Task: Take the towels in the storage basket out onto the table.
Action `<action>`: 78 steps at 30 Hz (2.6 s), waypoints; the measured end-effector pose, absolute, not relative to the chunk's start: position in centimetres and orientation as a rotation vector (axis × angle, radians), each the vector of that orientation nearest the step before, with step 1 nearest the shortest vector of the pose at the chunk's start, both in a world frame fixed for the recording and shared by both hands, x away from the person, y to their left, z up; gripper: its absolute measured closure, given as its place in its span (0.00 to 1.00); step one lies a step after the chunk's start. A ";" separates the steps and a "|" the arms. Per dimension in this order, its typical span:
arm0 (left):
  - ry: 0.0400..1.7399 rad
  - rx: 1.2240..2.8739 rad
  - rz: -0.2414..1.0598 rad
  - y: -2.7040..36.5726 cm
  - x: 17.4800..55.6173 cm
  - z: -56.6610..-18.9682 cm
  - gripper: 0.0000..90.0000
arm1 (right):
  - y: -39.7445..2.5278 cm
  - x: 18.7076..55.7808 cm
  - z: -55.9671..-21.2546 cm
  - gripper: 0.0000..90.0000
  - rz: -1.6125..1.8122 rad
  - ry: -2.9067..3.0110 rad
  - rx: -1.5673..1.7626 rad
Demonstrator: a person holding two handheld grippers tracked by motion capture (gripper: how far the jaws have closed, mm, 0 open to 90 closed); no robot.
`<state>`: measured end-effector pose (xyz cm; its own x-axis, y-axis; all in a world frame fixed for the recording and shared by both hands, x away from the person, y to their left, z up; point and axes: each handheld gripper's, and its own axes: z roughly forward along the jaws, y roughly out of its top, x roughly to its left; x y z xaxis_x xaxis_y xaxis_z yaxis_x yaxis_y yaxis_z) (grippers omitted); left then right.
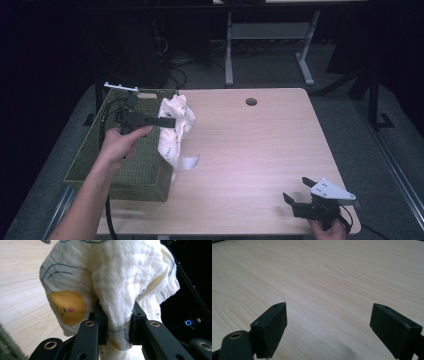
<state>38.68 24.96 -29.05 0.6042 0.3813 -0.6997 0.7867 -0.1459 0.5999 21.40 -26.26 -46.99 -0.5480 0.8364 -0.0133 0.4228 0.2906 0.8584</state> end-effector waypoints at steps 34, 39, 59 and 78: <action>0.893 1.796 -0.546 16.4 40.0 -30.6 0.81 | -26.4 21.2 -46.7 0.15 1.205 2.084 1.130; 0.880 1.805 -0.554 15.1 40.1 -30.7 0.81 | -26.4 21.2 -46.7 0.15 1.206 2.083 1.130; 0.886 1.847 -0.578 10.7 41.1 -33.0 0.81 | -26.5 21.1 -46.6 0.15 1.217 2.079 1.124; 0.972 1.850 -0.543 7.4 42.3 -35.7 0.80 | -26.7 21.2 -46.6 0.15 1.234 2.075 1.116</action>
<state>42.28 7.37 -35.66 0.5866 0.3903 -0.7096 0.8089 -0.2402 0.5366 21.19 -26.73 -46.57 -0.5539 0.8325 0.0057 0.4027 0.2620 0.8770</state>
